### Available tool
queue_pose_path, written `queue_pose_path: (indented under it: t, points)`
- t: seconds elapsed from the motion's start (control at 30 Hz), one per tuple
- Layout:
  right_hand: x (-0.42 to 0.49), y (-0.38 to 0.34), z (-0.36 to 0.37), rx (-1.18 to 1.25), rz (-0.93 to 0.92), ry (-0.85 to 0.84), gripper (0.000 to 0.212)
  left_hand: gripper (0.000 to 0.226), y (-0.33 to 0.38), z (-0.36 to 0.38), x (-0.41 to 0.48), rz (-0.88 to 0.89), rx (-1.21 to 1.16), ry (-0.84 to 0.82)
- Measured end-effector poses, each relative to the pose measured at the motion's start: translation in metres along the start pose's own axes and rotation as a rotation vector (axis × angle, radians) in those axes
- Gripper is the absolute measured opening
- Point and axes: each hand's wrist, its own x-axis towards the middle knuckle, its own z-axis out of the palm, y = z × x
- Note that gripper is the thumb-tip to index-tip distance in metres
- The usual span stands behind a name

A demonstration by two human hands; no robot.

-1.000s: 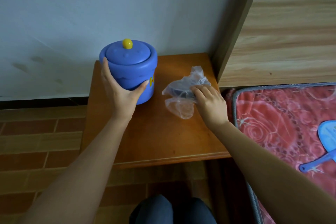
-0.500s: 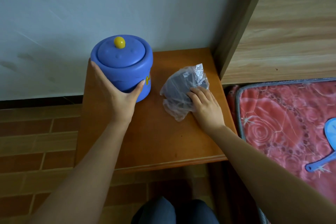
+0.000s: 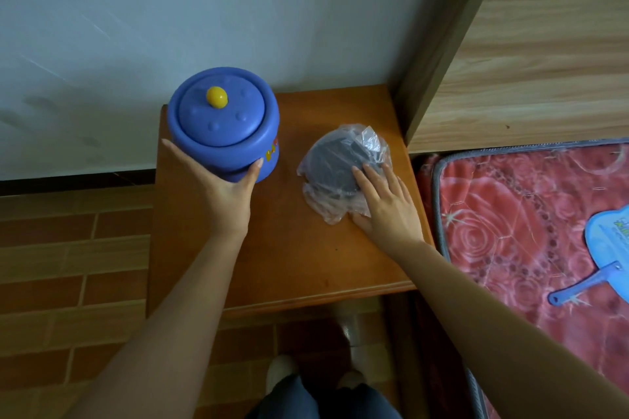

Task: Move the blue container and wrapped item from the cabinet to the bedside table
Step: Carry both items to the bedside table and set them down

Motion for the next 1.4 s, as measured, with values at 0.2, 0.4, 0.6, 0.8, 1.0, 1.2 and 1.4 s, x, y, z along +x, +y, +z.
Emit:
queue_pose_path:
  t: [0.2,0.4,0.6,0.8,1.0,1.2,1.4]
  points:
    - [-0.005,-0.003,-0.011,0.057,0.065,0.058,0.066,0.113,0.001,-0.008,-0.001,-0.049,0.047,-0.022]
    - [0.000,-0.010,-0.010,0.096,0.035,-0.007,0.063,0.110,0.014,-0.010,-0.005,0.000,0.145,-0.011]
    - [0.015,-0.010,-0.002,0.062,0.118,-0.187,0.063,0.096,0.012,-0.006,0.005,0.063,0.105,-0.006]
    - [0.027,-0.012,0.001,0.055,0.150,-0.211,0.064,0.096,0.008,0.004,0.012,0.048,0.047,0.024]
    - [0.044,-0.011,-0.002,0.098,0.191,-0.176,0.063,0.097,0.007,0.014,0.021,0.054,0.005,0.009]
    - [0.069,-0.010,-0.006,0.175,0.274,-0.127,0.062,0.098,0.007,0.024,0.032,0.076,-0.007,0.003]
    - [0.077,-0.006,-0.009,0.118,0.263,-0.131,0.062,0.094,0.005,0.020,0.035,0.121,0.072,-0.018]
